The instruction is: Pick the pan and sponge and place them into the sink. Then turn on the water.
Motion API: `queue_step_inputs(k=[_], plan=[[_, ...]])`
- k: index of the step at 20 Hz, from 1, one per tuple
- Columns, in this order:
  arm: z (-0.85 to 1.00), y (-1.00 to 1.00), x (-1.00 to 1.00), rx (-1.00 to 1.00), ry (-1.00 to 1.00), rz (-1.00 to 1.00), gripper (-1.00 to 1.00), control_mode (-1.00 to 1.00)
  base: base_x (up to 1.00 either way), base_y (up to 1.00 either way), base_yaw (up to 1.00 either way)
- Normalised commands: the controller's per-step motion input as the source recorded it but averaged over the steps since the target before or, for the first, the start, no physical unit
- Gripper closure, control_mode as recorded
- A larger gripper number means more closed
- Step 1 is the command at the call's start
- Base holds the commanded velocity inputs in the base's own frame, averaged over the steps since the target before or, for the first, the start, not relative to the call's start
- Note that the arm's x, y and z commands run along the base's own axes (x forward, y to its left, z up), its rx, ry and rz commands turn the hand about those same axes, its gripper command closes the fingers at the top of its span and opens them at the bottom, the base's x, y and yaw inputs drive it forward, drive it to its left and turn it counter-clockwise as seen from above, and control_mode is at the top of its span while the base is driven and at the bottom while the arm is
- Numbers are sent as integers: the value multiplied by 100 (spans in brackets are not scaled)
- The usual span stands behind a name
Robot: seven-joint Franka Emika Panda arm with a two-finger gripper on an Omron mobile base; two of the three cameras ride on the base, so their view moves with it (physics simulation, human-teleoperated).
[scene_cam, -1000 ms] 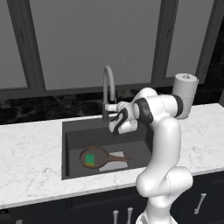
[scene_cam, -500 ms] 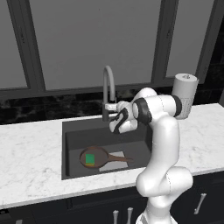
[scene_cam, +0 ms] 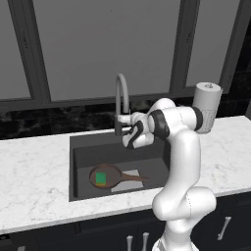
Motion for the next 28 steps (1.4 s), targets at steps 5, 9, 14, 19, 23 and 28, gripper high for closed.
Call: queue_step_inputs(k=[5,9,14,19,23,28], plan=[[0,0,2,0,-4,0,-100,-100,0,0,0],[0,0,10,0,-4,0,-100,-100,0,0,0],[0,0,14,0,-4,0,-100,-100,0,0,0],[0,-1,2,0,-3,0,-100,-100,0,0,0],[0,-4,0,0,0,0,-100,-100,0,0,0],[0,-10,0,0,0,0,-100,-100,0,0,0]])
